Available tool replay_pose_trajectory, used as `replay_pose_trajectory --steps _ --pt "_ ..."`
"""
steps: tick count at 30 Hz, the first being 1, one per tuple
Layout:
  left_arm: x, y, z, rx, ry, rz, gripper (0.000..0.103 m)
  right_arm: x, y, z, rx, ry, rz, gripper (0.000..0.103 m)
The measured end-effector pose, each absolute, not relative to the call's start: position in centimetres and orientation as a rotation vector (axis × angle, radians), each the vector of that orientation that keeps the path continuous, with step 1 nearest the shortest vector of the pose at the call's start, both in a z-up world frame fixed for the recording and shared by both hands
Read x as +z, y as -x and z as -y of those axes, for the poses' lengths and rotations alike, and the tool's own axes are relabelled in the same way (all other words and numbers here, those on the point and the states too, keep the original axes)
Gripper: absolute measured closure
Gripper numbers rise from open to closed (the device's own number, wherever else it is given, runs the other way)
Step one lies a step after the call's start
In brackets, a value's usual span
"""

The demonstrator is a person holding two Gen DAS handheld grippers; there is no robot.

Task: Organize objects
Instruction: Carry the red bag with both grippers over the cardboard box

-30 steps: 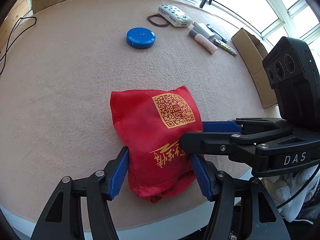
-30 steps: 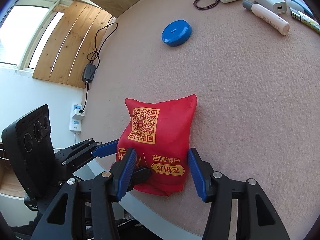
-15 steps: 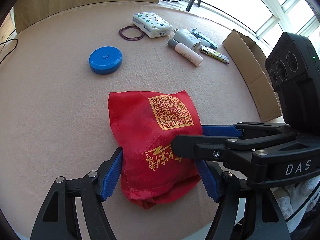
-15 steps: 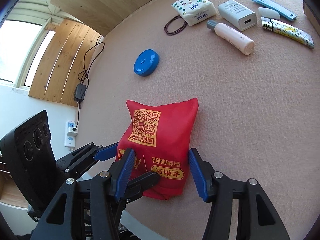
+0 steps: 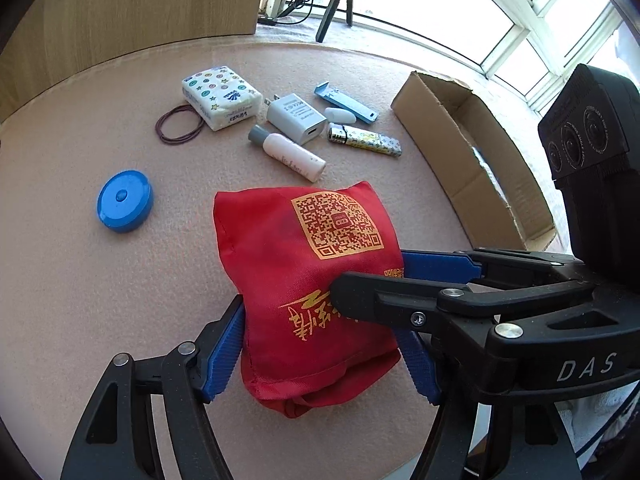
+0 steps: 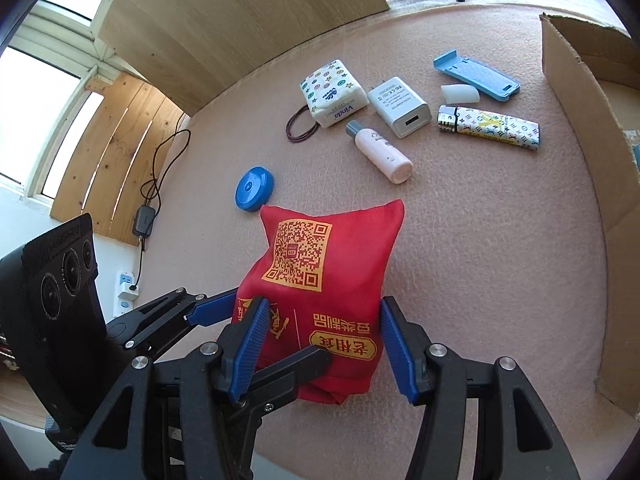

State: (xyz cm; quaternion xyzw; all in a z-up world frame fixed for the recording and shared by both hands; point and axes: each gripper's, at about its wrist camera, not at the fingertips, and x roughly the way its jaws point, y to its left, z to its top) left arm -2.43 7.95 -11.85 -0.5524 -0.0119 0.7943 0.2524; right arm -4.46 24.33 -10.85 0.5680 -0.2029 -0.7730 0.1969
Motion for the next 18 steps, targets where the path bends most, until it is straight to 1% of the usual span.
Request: replay_pose_trajectory --steps 9,18 --pt "-7.4 3.5 -16.2 2.133 1.355 -0.005 0.029 -6.6 4.0 -32.7 -2.316 -1.497 0.621 0.049" --pt "-6.4 4.1 -26.7 2.051 1.281 -0.074 0.029 -5.4 2.4 -41.7 -2.458 -1.480 0.675 0.049"
